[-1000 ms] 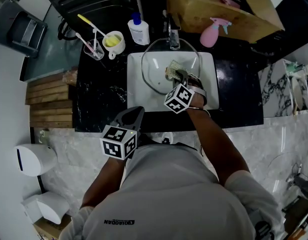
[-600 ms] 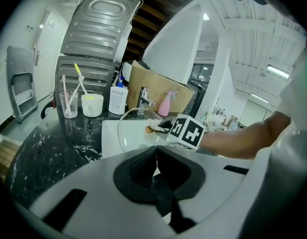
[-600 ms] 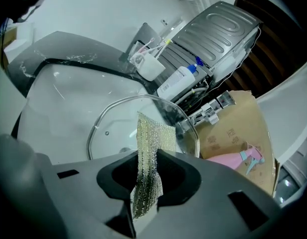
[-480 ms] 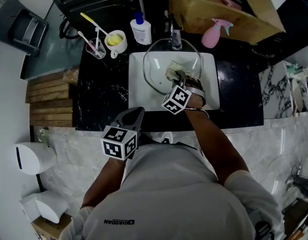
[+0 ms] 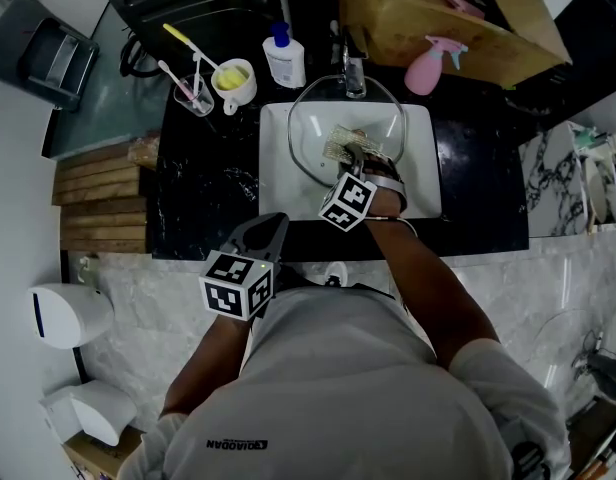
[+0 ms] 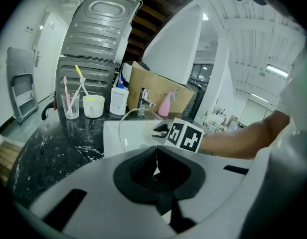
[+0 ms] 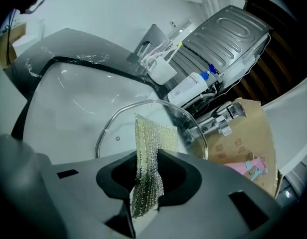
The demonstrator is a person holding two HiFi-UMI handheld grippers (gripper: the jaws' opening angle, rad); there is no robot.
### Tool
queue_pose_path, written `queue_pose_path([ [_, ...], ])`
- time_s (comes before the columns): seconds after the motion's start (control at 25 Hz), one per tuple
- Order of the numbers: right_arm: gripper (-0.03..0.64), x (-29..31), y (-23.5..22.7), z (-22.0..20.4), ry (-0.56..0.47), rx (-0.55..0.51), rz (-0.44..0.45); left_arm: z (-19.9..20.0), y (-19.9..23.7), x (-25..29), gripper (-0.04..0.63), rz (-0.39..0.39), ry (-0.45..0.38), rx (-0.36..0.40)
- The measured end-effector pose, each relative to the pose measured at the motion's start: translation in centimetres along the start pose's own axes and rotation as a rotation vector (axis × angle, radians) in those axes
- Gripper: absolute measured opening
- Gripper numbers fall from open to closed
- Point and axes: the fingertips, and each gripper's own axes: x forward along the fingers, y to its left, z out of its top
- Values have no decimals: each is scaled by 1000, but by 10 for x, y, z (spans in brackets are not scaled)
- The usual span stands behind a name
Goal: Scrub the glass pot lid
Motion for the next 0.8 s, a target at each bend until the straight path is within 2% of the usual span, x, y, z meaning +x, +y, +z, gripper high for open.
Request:
queue_pose_path([
  [0.8,112,-7,22,11,-34,-57,62,2,-5,-3,15,5,-10,3],
])
